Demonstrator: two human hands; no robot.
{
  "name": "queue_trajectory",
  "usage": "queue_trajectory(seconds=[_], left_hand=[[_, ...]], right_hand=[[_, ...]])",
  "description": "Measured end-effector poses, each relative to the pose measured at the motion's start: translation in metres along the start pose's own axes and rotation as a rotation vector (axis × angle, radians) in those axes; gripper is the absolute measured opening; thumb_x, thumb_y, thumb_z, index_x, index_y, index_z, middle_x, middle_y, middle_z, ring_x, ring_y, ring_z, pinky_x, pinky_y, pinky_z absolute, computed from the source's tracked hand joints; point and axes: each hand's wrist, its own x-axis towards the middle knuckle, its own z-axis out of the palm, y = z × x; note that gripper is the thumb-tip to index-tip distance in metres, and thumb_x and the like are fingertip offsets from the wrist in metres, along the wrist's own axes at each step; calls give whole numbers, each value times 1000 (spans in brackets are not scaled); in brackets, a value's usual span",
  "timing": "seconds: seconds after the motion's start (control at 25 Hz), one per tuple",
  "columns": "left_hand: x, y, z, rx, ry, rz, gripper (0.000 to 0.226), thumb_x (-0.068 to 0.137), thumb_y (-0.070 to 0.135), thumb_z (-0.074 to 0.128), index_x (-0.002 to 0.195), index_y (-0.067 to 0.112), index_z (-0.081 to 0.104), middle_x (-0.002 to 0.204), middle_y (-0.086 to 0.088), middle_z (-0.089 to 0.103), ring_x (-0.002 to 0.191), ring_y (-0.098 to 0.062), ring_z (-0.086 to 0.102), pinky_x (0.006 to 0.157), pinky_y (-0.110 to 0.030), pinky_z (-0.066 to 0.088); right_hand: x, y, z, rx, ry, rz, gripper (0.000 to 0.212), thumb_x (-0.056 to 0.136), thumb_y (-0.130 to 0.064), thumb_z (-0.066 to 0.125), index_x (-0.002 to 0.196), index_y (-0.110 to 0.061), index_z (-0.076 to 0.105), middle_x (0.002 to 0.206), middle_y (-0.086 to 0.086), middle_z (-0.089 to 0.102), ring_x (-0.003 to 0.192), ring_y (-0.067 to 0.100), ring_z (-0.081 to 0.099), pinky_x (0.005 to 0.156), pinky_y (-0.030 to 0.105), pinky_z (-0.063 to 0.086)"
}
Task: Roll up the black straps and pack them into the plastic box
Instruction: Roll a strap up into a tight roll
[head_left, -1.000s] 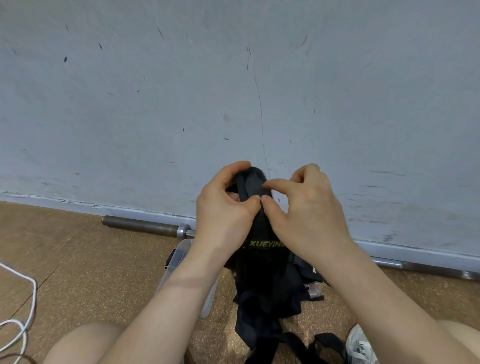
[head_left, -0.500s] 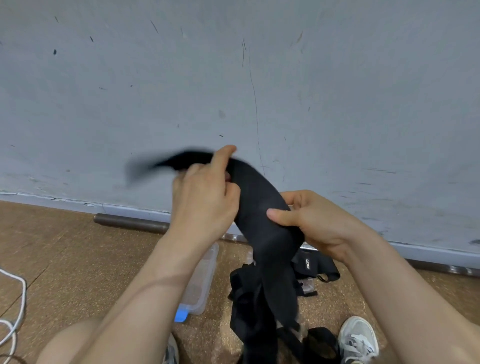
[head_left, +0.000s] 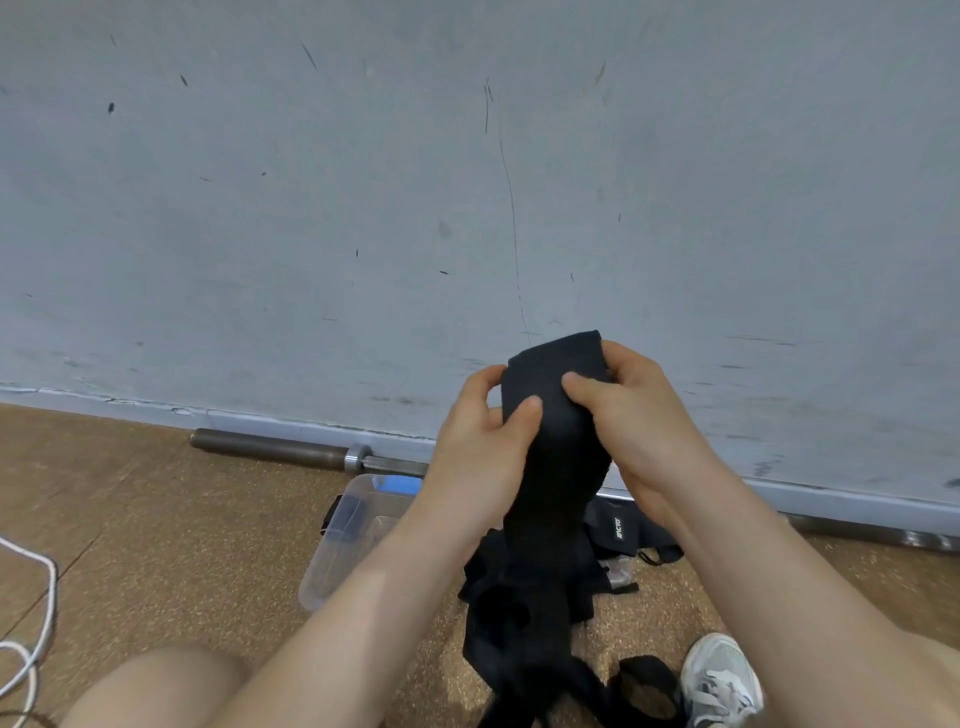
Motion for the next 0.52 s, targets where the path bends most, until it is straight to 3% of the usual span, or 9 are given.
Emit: queue_trajectory(seconds=[0.08,0.12,0.2,0.28,0.4,0.52], left_hand=[[3,-7,4,-44,64,31,42,101,19,52,141,29,43,109,1,72,99,-14,69,90,-37,56],[4,-9,5,-65,89,51,42,102,17,50,141,28,44,114,0,70,103,-15,68,94,-39,55],[4,-8,6,-127,104,62,34,102,13,48,134,23,54,113,0,72,101,-16,70,89,-36,57],[1,0,6,-295,74,-28,22,100,16,53,118,14,66,103,-7,75,94,-21,73,75,-31,60],[1,12,0,-497,59,-219,25,92,28,65,105,7,71,97,-17,75,83,-28,74,60,-32,59],[2,9,-1,-466,160,-132,17,92,17,67,99,3,72,91,-18,75,73,-25,74,52,-26,56]], right_hand=[[2,-1,-4,-455,-148,-48,54,101,-20,45,153,-21,29,121,4,62,112,22,61,96,38,50],[2,-2,-6,-579,-185,-71,58,102,-25,44,156,-22,21,121,3,61,110,21,60,97,38,48],[1,-2,-6,-460,-142,-118,42,99,-24,51,141,-23,46,113,-2,68,102,16,64,93,37,52],[-3,-1,0,-160,-59,-120,22,94,-11,60,109,-26,66,99,-6,75,91,11,71,82,30,57],[-4,4,7,-35,-76,-22,20,86,-2,68,96,-19,71,88,-1,76,85,15,73,74,30,58],[-5,8,13,49,-122,56,10,89,-10,70,99,-13,71,90,6,77,87,21,74,79,36,60]])
